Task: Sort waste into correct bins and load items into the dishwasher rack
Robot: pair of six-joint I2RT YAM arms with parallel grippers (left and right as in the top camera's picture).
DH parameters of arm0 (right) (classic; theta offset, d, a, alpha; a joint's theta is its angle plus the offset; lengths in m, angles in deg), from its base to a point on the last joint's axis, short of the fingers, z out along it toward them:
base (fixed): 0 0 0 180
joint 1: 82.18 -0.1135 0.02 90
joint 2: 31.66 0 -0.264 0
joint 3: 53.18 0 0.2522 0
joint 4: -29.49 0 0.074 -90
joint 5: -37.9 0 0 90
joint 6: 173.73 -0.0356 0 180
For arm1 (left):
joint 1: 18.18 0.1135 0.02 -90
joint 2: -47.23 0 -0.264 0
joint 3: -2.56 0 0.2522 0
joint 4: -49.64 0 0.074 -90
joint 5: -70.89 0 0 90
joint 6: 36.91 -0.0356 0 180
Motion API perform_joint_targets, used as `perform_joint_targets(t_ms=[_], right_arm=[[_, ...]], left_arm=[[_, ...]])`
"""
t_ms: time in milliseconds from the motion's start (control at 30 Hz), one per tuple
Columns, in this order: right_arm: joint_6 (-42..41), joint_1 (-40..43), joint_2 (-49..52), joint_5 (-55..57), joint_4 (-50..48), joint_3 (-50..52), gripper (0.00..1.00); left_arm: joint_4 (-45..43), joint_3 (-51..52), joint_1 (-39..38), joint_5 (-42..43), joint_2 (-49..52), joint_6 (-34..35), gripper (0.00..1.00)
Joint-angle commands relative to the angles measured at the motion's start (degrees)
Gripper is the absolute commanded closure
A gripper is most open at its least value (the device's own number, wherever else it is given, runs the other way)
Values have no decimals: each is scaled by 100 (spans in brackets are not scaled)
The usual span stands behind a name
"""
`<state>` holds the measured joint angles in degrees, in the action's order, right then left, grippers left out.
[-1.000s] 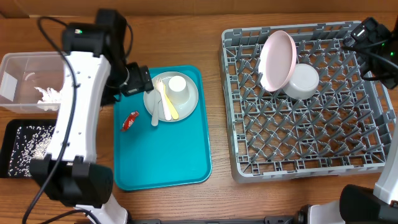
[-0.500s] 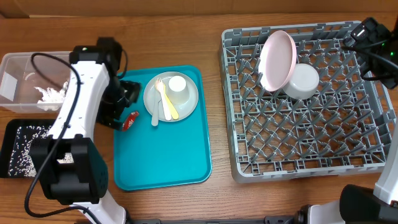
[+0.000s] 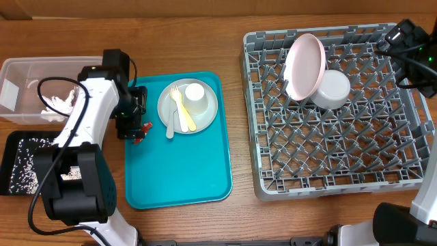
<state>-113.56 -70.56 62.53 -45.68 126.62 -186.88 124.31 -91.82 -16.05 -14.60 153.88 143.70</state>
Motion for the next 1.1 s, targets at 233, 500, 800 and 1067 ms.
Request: perform_joint_targets(t_ms=[233, 500, 800, 1067], right_arm=[[-26, 13, -11, 85, -28, -2, 0], [-26, 13, -11, 85, -28, -2, 0], [-26, 13, -11, 85, -28, -2, 0], [-24, 13, -11, 85, -28, -2, 0]], left_arm=[[-975, 1034, 4, 20, -4, 802, 0], [-1102, 1272, 4, -533, 7, 861, 0], [-1104, 1274, 4, -640, 42, 863, 17], [-979, 1276, -63, -645, 188, 839, 33]])
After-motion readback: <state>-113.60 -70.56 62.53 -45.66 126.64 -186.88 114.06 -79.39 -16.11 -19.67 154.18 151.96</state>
